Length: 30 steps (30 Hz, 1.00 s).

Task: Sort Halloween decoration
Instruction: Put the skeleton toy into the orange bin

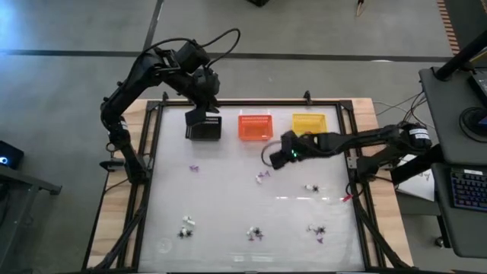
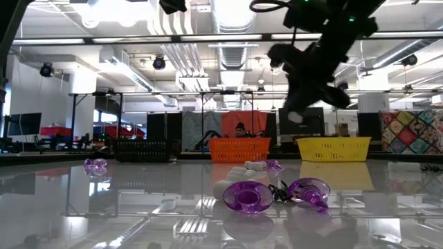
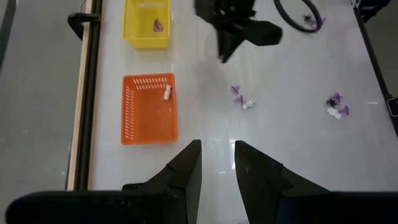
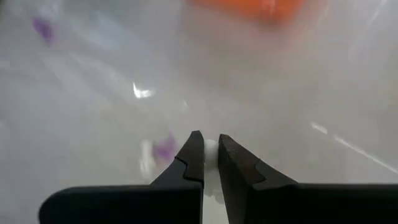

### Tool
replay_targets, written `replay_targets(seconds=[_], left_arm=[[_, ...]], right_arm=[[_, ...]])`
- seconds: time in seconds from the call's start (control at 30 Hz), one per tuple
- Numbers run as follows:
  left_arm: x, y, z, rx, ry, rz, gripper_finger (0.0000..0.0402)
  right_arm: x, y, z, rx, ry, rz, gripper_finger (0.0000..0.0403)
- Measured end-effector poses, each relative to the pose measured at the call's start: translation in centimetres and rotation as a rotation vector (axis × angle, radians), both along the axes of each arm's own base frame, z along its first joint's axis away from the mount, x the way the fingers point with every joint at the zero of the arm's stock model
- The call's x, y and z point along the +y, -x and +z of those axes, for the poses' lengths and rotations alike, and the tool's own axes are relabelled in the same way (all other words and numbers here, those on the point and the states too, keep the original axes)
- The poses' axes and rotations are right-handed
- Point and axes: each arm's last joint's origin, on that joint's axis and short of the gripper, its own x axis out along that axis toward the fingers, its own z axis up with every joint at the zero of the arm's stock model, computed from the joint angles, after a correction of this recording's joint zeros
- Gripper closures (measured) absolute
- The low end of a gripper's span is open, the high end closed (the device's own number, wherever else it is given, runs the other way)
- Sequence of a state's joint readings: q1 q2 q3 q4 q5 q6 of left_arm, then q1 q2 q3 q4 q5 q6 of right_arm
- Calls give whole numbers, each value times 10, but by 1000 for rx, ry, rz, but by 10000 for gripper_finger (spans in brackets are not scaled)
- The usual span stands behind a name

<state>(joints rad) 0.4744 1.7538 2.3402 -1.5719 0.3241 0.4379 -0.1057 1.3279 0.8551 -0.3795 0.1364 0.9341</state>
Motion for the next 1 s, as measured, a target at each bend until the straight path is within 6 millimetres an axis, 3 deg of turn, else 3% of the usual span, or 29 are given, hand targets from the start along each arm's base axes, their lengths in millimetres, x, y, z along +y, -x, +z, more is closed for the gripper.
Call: replay_targets(seconds=[0.3, 0.6, 0.8, 1.0], left_arm=[[1, 0, 0, 9, 19, 55, 323], [5, 2, -1, 59, -55, 188, 323], [5, 2, -1, 64, -58, 214, 323], [5, 1, -2, 68, -44, 231, 323]], right_arm=[[-67, -20, 20, -75, 109, -8, 390], [-110, -53, 9, -16, 154, 130, 390], [-125, -75, 7, 70, 213, 245, 390], [-132, -81, 10, 135, 250, 327, 371]])
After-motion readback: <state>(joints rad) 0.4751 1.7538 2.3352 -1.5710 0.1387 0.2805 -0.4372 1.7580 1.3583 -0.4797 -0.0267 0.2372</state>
